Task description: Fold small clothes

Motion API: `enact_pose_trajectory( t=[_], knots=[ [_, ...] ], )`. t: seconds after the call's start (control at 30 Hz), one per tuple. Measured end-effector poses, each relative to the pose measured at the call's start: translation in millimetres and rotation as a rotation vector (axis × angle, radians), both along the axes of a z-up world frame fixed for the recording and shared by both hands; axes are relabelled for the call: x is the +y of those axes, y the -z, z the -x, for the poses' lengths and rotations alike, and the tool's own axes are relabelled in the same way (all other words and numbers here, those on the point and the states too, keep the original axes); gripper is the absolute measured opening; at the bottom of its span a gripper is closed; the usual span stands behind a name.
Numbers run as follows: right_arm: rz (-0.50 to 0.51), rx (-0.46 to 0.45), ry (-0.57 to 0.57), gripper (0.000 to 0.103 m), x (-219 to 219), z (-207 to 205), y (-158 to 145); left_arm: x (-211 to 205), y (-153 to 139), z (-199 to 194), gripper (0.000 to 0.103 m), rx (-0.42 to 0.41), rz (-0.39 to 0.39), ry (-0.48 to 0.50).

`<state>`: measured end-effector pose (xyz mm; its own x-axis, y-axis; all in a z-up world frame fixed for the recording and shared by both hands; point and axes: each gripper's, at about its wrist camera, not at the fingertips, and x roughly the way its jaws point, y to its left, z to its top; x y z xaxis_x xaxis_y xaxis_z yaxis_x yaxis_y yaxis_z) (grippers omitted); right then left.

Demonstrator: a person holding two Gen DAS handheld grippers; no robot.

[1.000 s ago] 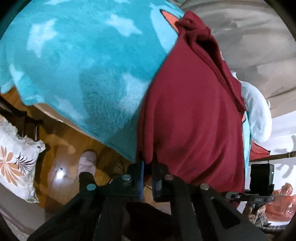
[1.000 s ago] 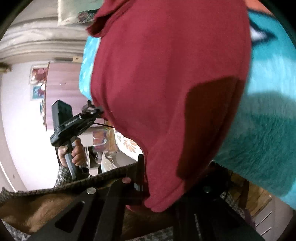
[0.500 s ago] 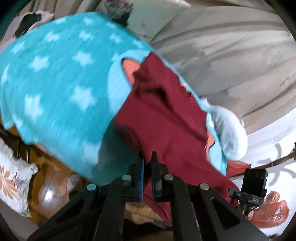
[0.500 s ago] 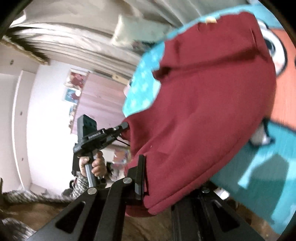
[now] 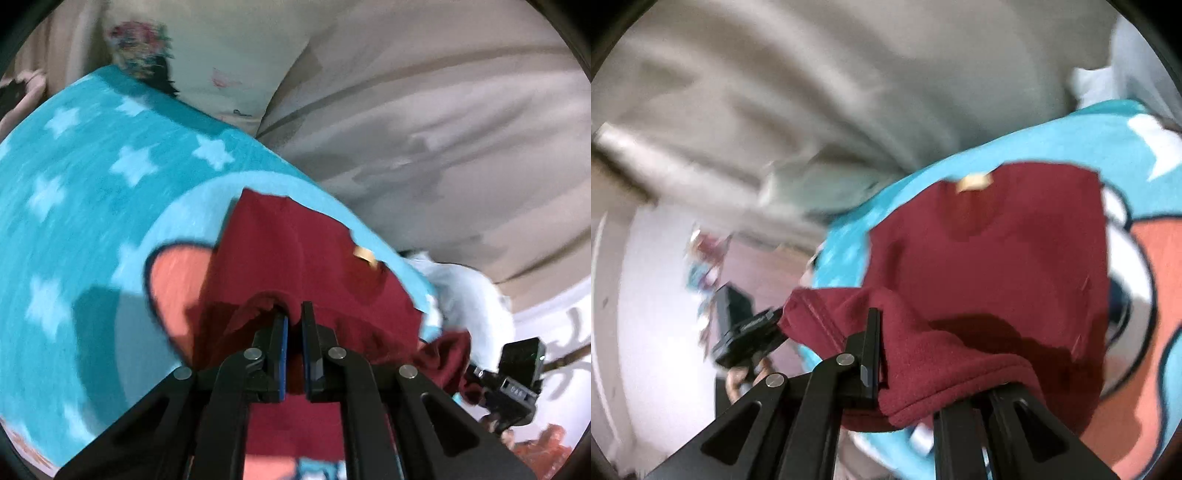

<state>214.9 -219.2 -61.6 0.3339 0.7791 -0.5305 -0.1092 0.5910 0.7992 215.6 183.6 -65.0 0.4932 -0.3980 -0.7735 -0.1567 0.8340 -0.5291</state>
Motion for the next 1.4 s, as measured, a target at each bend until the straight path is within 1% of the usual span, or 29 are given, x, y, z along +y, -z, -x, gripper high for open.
enact_pose_trajectory(
  t=[0.1, 0.17, 0.23, 0.37, 0.43, 0.5, 0.53, 0.6, 0.63, 0.67, 0.7, 0.73, 0.77, 0.8, 0.87, 0.97, 1.0, 1.03, 1.1, 1.13, 1.2, 1.23, 1.27, 1.33, 1.37, 1.4],
  knots=[
    [0.068, 0.082, 0.111, 0.008, -6.5, -37.4, 34.7, -11.4, 21.5, -43.3, 0.006, 0.047, -0.066, 0.037],
    [0.099, 0.139, 0.164, 0.008, -12.3, -55.0, 58.2, -14.2, 32.6, -62.6, 0.006, 0.067, -0.07, 0.053],
    [0.108, 0.176, 0.196, 0.008, -16.9, -67.7, 74.3, -17.1, 39.9, -77.4, 0.006, 0.081, -0.064, 0.065],
    [0.047, 0.202, 0.236, 0.009, -21.0, -86.7, 85.1, -22.3, 48.0, -99.9, 0.007, 0.095, -0.051, 0.082],
    [-0.016, 0.238, 0.272, 0.013, -28.9, -94.2, 93.1, -21.1, 50.2, -107.5, 0.007, 0.104, -0.013, 0.076],
    [-0.091, 0.279, 0.317, 0.018, -35.8, -97.8, 99.8, -17.7, 48.7, -111.7, 0.008, 0.1, 0.045, 0.066],
    [-0.131, 0.302, 0.337, 0.019, -40.3, -99.6, 103.9, -16.5, 46.9, -113.1, 0.009, 0.092, 0.065, 0.06],
    [-0.194, 0.327, 0.367, 0.02, -47.7, -100.6, 109.6, -12.1, 42.3, -112.7, 0.019, 0.08, 0.105, 0.046],
    [-0.22, 0.332, 0.38, 0.021, -51.6, -99.2, 110.2, -9.8, 40.2, -112.9, 0.021, 0.078, 0.121, 0.034],
    [-0.242, 0.334, 0.393, 0.026, -54.6, -99.0, 110.1, -7.8, 38.1, -112.2, 0.024, 0.076, 0.139, 0.022],
    [-0.268, 0.331, 0.409, 0.035, -58.4, -98.7, 108.8, -5.9, 35.5, -111.0, 0.025, 0.07, 0.156, 0.013],
    [-0.294, 0.324, 0.428, 0.039, -61.5, -98.9, 107.3, -4.3, 31.8, -109.1, 0.025, 0.063, 0.167, 0.006],
    [-0.313, 0.316, 0.444, 0.047, -65.5, -98.8, 104.7, -3.4, 28.7, -107.0, 0.026, 0.056, 0.167, -0.001],
    [-0.32, 0.305, 0.461, 0.054, -69.6, -99.0, 100.5, -2.2, 24.7, -103.6, 0.033, 0.044, 0.156, -0.013],
    [-0.271, 0.267, 0.493, 0.059, -78.6, -98.8, 87.4, 0.8, 15.7, -96.9, 0.04, 0.016, 0.111, -0.048],
    [-0.227, 0.213, 0.498, 0.06, -87.5, -94.2, 65.1, 1.3, 5.3, -87.2, 0.04, 0.004, 0.059, -0.078],
    [-0.203, 0.185, 0.485, 0.06, -86.1, -91.3, 55.1, -2.0, 0.8, -80.9, 0.042, -0.003, 0.032, -0.083],
    [-0.167, 0.158, 0.45, 0.06, -80.0, -89.2, 45.4, -7.0, -0.4, -76.8, 0.046, -0.015, 0.015, -0.077],
    [-0.093, 0.13, 0.365, 0.059, -59.1, -86.8, 36.3, -18.1, 0.2, -66.4, 0.059, -0.036, -0.015, -0.056],
    [-0.043, 0.12, 0.304, 0.059, -42.4, -85.5, 34.5, -26.4, 5.4, -62.3, 0.06, -0.032, -0.038, -0.04],
    [0.039, 0.112, 0.213, 0.059, -18.1, -85.6, 38.1, -36.0, 20.3, -61.5, 0.06, 0.0, -0.079, -0.005],
    [0.1, 0.115, 0.18, 0.059, -5.0, -88.1, 43.4, -38.6, 32.3, -64.4, 0.06, 0.033, -0.11, 0.007],
    [0.143, 0.118, 0.172, 0.059, 0.5, -91.0, 46.8, -37.7, 39.5, -66.0, 0.06, 0.049, -0.131, 0.001],
    [0.246, 0.122, 0.175, 0.059, 2.2, -105.3, 60.3, -30.5, 54.3, -72.9, 0.06, 0.067, -0.175, -0.045],
    [0.276, 0.131, 0.185, 0.052, -0.2, -111.4, 67.1, -24.0, 60.0, -75.4, 0.06, 0.079, -0.195, -0.069],
    [0.267, 0.137, 0.197, 0.045, -6.0, -118.7, 74.4, -16.9, 65.1, -77.5, 0.06, 0.093, -0.206, -0.092]
  ],
)
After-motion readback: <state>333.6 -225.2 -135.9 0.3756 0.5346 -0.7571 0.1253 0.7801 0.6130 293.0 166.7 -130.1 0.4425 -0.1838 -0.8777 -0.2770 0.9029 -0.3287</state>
